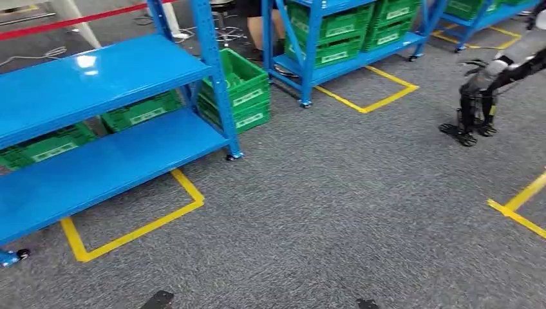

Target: Take the parts from the cabinet and place them on the table.

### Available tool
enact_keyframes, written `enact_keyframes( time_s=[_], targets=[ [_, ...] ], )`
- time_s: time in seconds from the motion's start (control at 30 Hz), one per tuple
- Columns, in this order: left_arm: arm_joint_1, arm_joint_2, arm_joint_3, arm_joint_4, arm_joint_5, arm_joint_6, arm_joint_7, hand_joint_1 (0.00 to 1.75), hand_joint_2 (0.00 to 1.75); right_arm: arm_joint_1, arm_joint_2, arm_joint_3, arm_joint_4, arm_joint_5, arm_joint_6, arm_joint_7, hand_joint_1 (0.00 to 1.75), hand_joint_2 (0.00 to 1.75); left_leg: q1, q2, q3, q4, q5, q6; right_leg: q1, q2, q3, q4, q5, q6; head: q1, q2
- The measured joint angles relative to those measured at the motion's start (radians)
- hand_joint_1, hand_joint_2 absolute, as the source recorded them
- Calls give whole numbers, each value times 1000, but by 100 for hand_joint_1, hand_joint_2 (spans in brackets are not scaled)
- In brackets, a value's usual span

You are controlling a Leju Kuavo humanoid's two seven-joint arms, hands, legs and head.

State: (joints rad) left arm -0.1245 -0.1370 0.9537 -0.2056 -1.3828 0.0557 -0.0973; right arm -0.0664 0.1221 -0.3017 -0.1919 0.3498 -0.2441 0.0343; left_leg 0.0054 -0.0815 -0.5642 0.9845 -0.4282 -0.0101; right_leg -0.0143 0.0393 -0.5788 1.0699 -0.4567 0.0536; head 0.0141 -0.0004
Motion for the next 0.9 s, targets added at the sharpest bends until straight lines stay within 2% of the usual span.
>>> enact_keyframes(
  time_s=[0.03,0.07,0.13,0.17,0.2,0.23,0.27,0.3,0.33,0.37,0.4,0.43,0.47,0.5,0.53,0.57,0.67,0.7,0.73,0.77,0.8,0.83,0.87,0.9],
  targets=[
    [-1,0,0,0,0,0,0,0,0,-1,1,0,0,0,1,0,0,0,-4,-9,-4,4,-1,-9,-5,44,13,-30,-21,3,0,0],
    [-1,1,0,0,0,1,0,0,0,0,2,0,1,0,1,0,0,0,-4,-19,-9,8,0,-14,-5,31,17,-34,-14,-9,1,0],
    [4,1,0,0,0,1,0,0,0,-3,2,0,0,0,0,0,0,0,1,-31,-13,-3,10,-28,3,18,14,-31,-11,-23,-1,0],
    [6,2,0,0,0,2,0,0,0,-2,3,0,0,0,0,0,0,0,3,-40,-16,-4,12,-34,2,7,14,-34,-7,-30,0,0],
    [8,5,0,0,1,2,0,0,0,-2,5,0,0,0,0,0,0,0,2,-25,-17,1,6,-35,-1,-6,14,-38,-4,-39,0,0],
    [7,4,0,0,1,3,0,0,0,-3,5,0,0,1,0,-1,0,0,-3,20,-30,29,-19,-40,-1,-14,14,-38,-4,-46,-11,0],
    [5,4,0,0,1,3,0,0,0,-2,5,0,0,1,0,-2,0,0,-3,46,-60,90,-59,-45,0,-25,12,-38,-4,-48,-18,0],
    [2,3,0,0,1,3,0,0,0,0,5,0,0,1,0,-2,0,0,-2,60,-101,176,-103,-48,3,-40,11,-38,-5,-50,-19,0],
    [2,2,0,0,1,3,0,0,0,2,5,0,0,1,-1,-2,0,0,-2,67,-140,258,-136,-50,4,-55,9,-38,-5,-51,-18,0],
    [3,1,0,0,1,3,0,0,0,2,5,0,0,2,-1,-2,0,0,-2,69,-165,308,-147,-50,6,-68,7,-38,-6,-51,-19,0],
    [6,1,0,0,2,3,0,0,0,2,5,0,0,2,-1,-2,0,0,-2,69,-160,305,-132,-49,6,-79,8,-38,-6,-51,-18,0],
    [7,1,0,0,2,3,0,0,0,0,5,0,0,3,-1,-2,0,0,-2,70,-136,261,-98,-46,7,-90,8,-38,-6,-51,-19,0],
    [7,2,0,0,2,3,0,0,0,-1,5,0,0,3,-1,-2,0,0,-3,75,-97,189,-58,-43,7,-100,10,-38,-7,-50,-19,0],
    [5,2,0,0,2,4,0,0,0,-2,5,0,0,4,-1,-2,0,0,-5,96,-50,106,-21,-37,7,-109,13,-38,-8,-48,-19,0],
    [3,2,0,0,2,5,0,0,0,-2,5,0,0,5,-1,-2,0,0,-11,153,-11,42,-4,-30,10,-116,16,-38,-10,-45,-20,0],
    [-4,2,0,0,2,5,0,0,0,0,5,0,0,5,-1,-2,0,0,-14,154,0,2,-13,-25,19,-127,12,-29,-16,-36,-26,0],
    [3,2,0,0,2,5,0,0,0,-2,5,0,0,6,-1,-2,0,0,-16,125,-10,9,-11,-10,18,-158,23,-42,-13,-23,-19,0],
    [6,3,0,0,2,5,0,0,0,-3,5,0,0,8,0,-2,0,0,-10,112,-4,1,-5,-2,17,-160,24,-40,-20,-15,-22,0],
    [9,3,0,0,2,5,0,0,0,-4,5,0,0,10,0,-2,0,0,-6,104,-4,1,-2,2,14,-110,18,-24,-32,-6,-15,0],
    [6,4,0,0,2,5,0,0,0,-5,5,0,0,10,0,-3,0,0,-5,95,-5,1,-2,4,11,-74,-2,21,-63,-3,-11,0],
    [2,3,0,0,2,5,0,0,0,-3,5,0,0,11,0,-3,0,0,-5,82,-6,1,-1,10,10,-58,-37,96,-101,-1,-8,0],
    [0,1,0,0,2,5,0,0,0,-1,5,0,0,11,0,-2,0,0,-5,70,-7,1,-1,12,10,-50,-74,173,-133,0,-6,0],
    [0,1,0,0,2,5,0,0,0,1,5,0,0,11,0,-2,0,0,-5,57,-7,1,-1,12,11,-44,-106,234,-151,1,-4,0],
    [3,2,0,0,2,5,0,0,0,3,5,0,0,11,0,-2,0,0,-6,43,-6,1,-1,12,11,-43,-118,248,-143,-1,-4,0]
  ],
)
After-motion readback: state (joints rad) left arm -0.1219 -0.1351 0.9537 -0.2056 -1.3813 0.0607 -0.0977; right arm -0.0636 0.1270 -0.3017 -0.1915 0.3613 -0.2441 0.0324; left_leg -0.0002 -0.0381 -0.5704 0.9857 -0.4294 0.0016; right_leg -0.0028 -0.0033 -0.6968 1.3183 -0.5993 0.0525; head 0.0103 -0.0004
